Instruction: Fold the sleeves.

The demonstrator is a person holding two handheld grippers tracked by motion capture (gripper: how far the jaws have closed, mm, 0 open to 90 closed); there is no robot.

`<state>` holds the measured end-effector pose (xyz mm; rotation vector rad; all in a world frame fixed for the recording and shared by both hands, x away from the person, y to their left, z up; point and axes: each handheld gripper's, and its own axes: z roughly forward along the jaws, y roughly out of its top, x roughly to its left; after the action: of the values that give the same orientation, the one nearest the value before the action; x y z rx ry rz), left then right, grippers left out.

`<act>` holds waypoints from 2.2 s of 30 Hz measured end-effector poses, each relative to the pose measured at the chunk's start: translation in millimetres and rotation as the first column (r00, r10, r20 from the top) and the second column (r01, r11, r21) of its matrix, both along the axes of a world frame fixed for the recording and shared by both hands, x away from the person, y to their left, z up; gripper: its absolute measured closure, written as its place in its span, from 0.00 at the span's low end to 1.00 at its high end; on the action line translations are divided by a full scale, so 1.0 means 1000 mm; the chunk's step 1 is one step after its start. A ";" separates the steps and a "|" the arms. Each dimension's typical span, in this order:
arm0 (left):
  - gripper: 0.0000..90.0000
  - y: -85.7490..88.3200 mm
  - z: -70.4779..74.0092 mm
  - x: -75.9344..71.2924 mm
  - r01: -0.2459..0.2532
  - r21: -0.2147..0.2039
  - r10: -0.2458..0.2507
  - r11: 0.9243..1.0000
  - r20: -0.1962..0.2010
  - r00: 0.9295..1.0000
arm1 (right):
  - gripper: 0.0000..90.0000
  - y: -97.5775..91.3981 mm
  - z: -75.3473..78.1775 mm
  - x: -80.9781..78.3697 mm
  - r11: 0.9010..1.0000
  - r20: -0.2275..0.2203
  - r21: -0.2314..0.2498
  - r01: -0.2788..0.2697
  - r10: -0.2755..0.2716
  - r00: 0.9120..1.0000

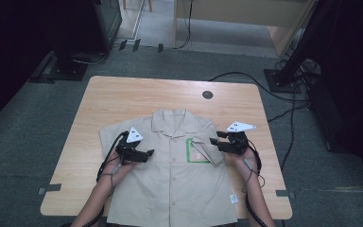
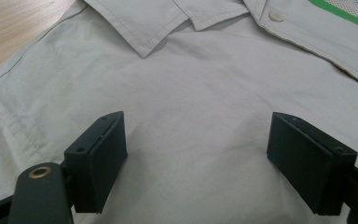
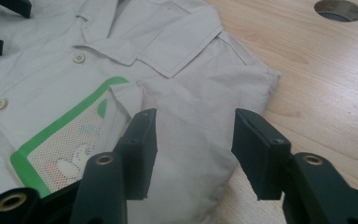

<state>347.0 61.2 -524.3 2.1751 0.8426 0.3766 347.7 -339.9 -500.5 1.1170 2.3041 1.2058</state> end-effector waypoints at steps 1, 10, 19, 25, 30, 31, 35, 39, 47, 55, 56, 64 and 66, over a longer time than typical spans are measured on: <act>0.22 0.000 0.000 0.000 0.000 0.000 0.000 1.000 0.000 1.000 | 0.51 -0.001 0.000 0.000 1.000 0.001 0.001 0.002 -0.002 1.000; 0.22 0.000 0.000 0.000 0.002 0.000 -0.002 1.000 0.000 1.000 | 0.36 -0.010 -0.005 0.003 0.999 -0.004 0.022 0.026 -0.026 1.000; 0.22 0.000 0.000 0.000 0.002 0.000 -0.002 1.000 0.001 1.000 | 0.34 -0.018 -0.009 0.005 0.999 -0.010 0.019 0.038 -0.038 0.999; 0.22 0.000 0.000 0.000 0.002 0.000 -0.002 1.000 0.001 1.000 | 0.34 -0.022 -0.012 0.006 0.999 -0.017 0.015 0.043 -0.043 0.999; 0.22 0.000 0.000 0.000 0.000 0.001 0.000 1.000 0.001 1.000 | 0.33 -0.023 -0.014 0.006 0.999 -0.018 0.009 0.040 -0.040 0.999; 0.22 0.000 0.000 0.000 0.000 0.000 0.000 1.000 0.001 1.000 | 0.33 -0.023 -0.014 0.006 0.999 -0.015 0.004 0.039 -0.039 0.999; 0.22 0.000 0.000 0.000 -0.010 -0.001 0.010 1.000 0.001 1.000 | 0.32 -0.025 -0.015 0.006 0.999 -0.012 -0.004 0.039 -0.039 0.999; 0.22 0.001 0.000 0.001 -0.022 0.000 0.022 1.000 0.000 1.000 | 0.32 -0.027 -0.015 0.006 0.999 -0.014 -0.003 0.043 -0.043 0.999; 0.22 0.001 0.000 0.001 -0.022 0.000 0.022 1.000 0.001 1.000 | 0.31 -0.034 -0.016 0.007 0.998 -0.030 0.004 0.068 -0.068 0.997; 0.22 0.002 0.000 0.001 -0.017 -0.001 0.017 1.000 -0.001 1.000 | 0.30 -0.039 -0.017 0.008 0.995 -0.043 0.001 0.104 -0.103 0.994; 0.22 0.002 0.000 0.001 -0.016 -0.001 0.016 1.000 0.000 1.000 | 0.30 -0.040 -0.018 0.008 0.994 -0.044 -0.002 0.107 -0.107 0.993; 0.22 0.002 0.000 0.002 -0.014 -0.001 0.014 1.000 0.000 1.000 | 0.30 -0.040 -0.022 0.010 0.992 -0.061 -0.035 0.121 -0.123 0.991; 0.22 0.002 0.000 0.002 -0.018 -0.001 0.018 1.000 -0.001 1.000 | 0.29 -0.039 -0.023 0.010 0.991 -0.060 -0.056 0.123 -0.126 0.990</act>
<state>348.8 63.1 -524.3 2.1683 0.8625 0.3844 358.0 -378.7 -523.7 1.2770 2.2606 1.0731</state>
